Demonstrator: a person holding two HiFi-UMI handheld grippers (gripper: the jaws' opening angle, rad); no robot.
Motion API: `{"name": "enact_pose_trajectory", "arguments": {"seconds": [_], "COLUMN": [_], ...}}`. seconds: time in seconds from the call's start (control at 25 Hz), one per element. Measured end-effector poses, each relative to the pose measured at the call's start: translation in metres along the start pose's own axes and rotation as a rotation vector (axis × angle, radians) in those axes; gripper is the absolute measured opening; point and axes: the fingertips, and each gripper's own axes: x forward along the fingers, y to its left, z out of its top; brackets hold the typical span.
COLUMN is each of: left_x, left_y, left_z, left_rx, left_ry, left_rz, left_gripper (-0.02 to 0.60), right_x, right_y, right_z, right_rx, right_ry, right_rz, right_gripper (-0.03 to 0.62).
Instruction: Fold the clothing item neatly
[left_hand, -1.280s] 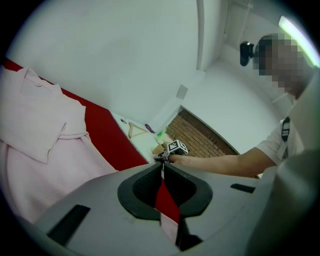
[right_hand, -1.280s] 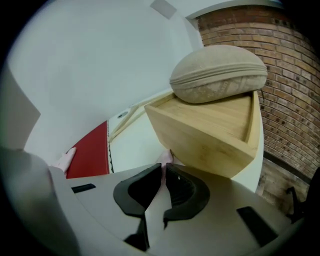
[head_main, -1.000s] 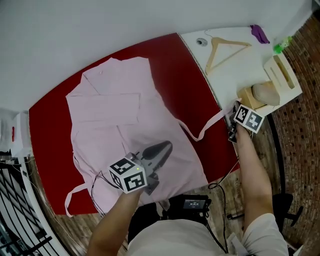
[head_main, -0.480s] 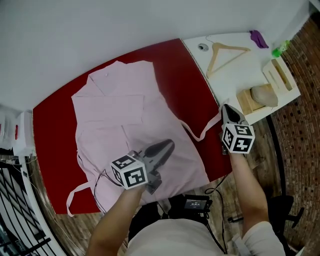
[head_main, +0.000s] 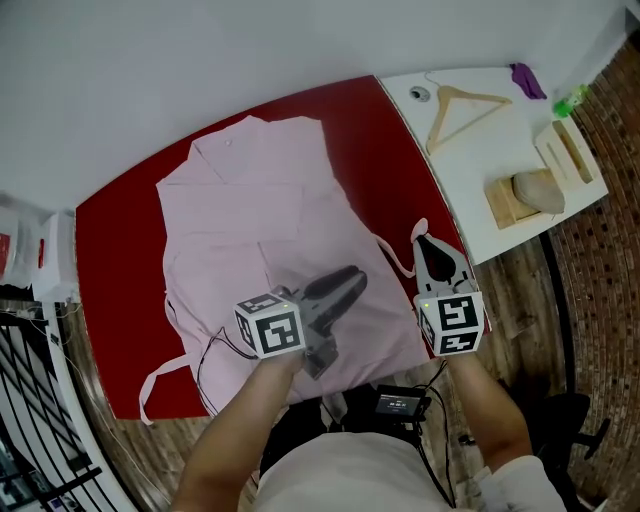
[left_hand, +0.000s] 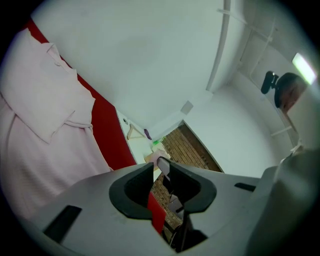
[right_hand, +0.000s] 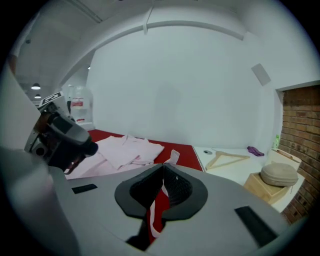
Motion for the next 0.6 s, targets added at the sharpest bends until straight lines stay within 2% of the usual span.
{"name": "enact_pose_trajectory", "arguments": {"seconds": [0.2, 0.6], "left_x": [0.004, -0.005], "left_y": [0.0, 0.015], "left_z": [0.003, 0.001], "left_rx": [-0.089, -0.232], "left_ry": [-0.01, -0.013], "left_rz": [-0.037, -0.061], "left_gripper": [0.132, 0.135], "right_x": [-0.009, -0.019], "right_y": [0.049, 0.131], "right_z": [0.012, 0.005], "right_rx": [-0.125, -0.491], "right_ry": [-0.039, -0.087], "right_rz": [0.052, 0.116], "right_gripper": [0.02, 0.02]}}
